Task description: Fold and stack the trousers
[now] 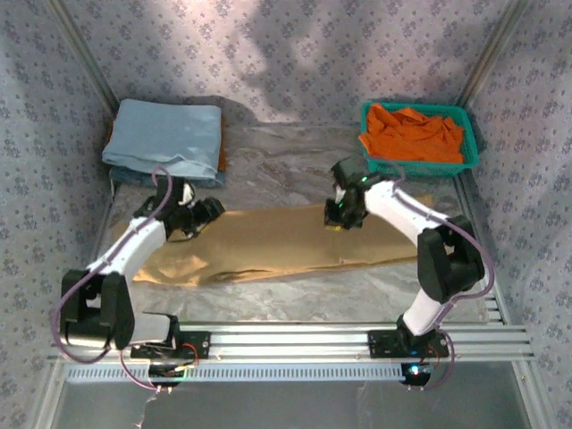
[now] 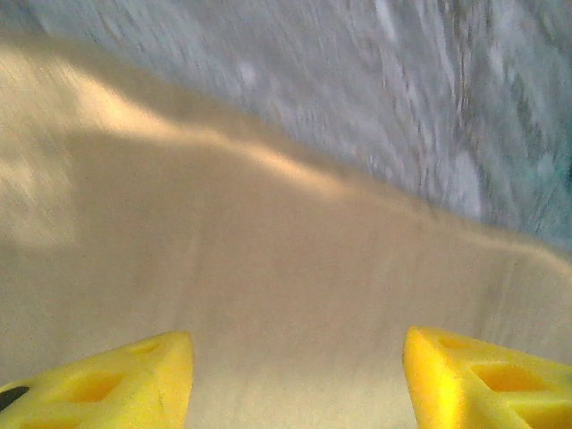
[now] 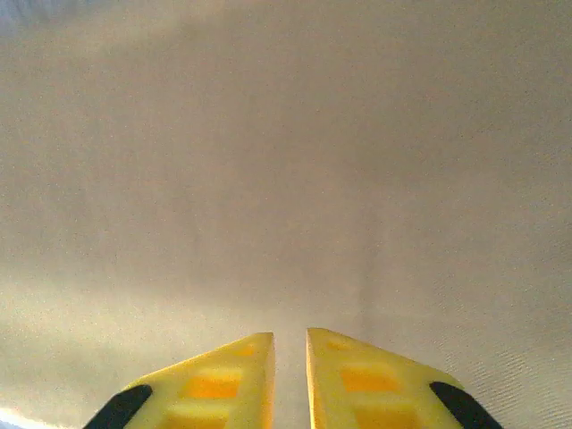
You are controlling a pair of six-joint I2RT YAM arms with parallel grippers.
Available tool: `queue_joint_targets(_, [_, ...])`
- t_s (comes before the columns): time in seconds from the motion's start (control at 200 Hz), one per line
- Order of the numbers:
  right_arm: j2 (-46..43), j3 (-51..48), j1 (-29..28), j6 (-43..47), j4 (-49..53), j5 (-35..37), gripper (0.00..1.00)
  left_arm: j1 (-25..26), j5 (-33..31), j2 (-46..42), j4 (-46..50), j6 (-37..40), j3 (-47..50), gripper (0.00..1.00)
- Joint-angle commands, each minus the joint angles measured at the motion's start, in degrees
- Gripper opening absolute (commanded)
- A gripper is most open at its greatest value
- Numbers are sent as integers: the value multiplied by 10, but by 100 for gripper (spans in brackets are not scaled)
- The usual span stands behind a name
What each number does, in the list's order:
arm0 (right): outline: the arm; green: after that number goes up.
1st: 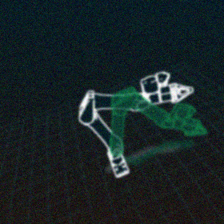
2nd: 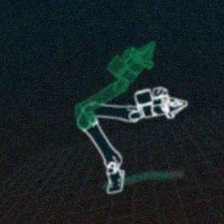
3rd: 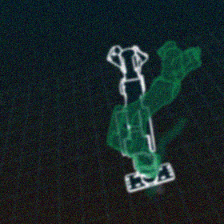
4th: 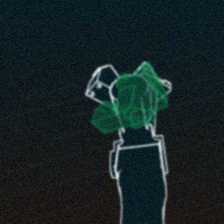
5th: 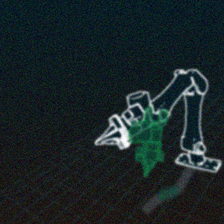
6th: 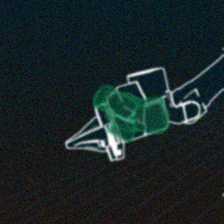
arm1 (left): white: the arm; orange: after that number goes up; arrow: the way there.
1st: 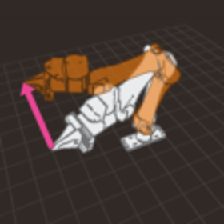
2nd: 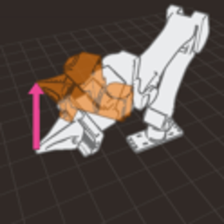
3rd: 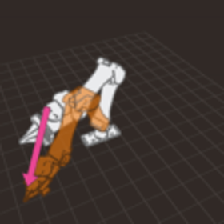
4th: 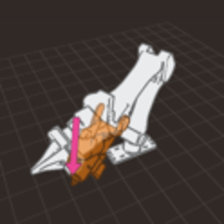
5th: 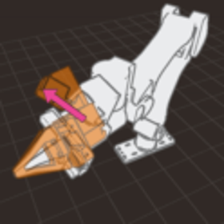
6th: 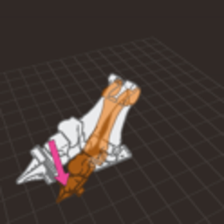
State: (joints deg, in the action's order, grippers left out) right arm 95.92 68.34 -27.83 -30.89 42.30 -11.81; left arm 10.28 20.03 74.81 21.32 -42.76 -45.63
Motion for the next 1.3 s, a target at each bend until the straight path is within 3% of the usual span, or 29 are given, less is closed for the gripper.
queue_joint_targets(0.0, [-5, -72, -59, -63, -10, -19, 14, 67, -47, -18, 57, -51, 66, 63])
queue_joint_targets(0.09, [-10, -126, -85, -84, -33, -12, 9, 97, -86, -56, 39, -100, 135, 63])
queue_joint_targets(0.255, [21, -197, -83, -100, -76, -12, 5, 89, -130, -119, 14, -139, 232, 62])
queue_joint_targets(0.445, [7, -181, -63, -86, -55, -32, 4, 3, -123, -107, -4, -119, 271, 63])
queue_joint_targets(0.535, [-58, -169, -25, -68, -20, -41, 4, -29, -110, -106, 3, -98, 259, 63])
queue_joint_targets(0.67, [-126, -160, 44, -56, 11, -57, 7, -38, -105, -111, 10, -76, 228, 63])
queue_joint_targets(0.964, [-61, -201, 202, -7, 4, -29, 2, -40, -93, -102, 8, -55, 199, 64])
queue_joint_targets(1.194, [-96, -276, 310, -9, 4, -36, 2, -52, -87, -107, -3, -53, 226, 63])
queue_joint_targets(1.294, [-111, -293, 359, -11, 5, -34, 6, -59, -87, -106, -8, -50, 234, 64])
